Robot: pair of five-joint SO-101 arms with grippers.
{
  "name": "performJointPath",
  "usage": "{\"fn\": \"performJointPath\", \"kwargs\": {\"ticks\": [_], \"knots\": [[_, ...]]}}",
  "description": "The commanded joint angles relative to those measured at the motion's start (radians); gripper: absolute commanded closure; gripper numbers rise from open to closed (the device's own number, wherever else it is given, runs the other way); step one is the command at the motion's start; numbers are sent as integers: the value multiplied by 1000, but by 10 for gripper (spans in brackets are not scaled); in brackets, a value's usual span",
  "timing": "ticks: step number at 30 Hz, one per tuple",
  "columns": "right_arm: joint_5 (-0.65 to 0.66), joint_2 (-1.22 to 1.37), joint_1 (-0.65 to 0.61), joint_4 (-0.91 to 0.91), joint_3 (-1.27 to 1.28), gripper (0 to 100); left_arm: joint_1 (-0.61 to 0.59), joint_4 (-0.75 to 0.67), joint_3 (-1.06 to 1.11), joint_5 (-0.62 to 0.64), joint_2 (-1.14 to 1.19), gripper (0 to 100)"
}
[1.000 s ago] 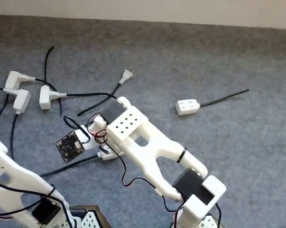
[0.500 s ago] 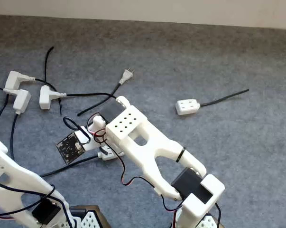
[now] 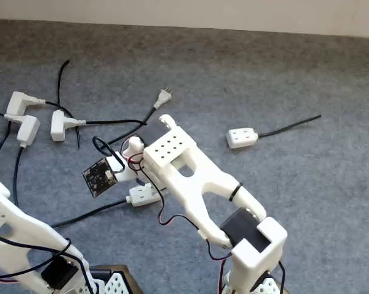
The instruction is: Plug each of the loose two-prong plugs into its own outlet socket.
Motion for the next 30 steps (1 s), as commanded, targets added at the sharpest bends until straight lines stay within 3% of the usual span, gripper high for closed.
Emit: {"fn": "performJointPath", "kwargs": {"ticks": [1, 30], "knots": [[9, 2, 12, 18, -7, 992, -5, -5, -35, -9, -13, 624], [-23, 8, 19, 128, -130, 992, -1, -14, 24, -9, -15, 624]]}}
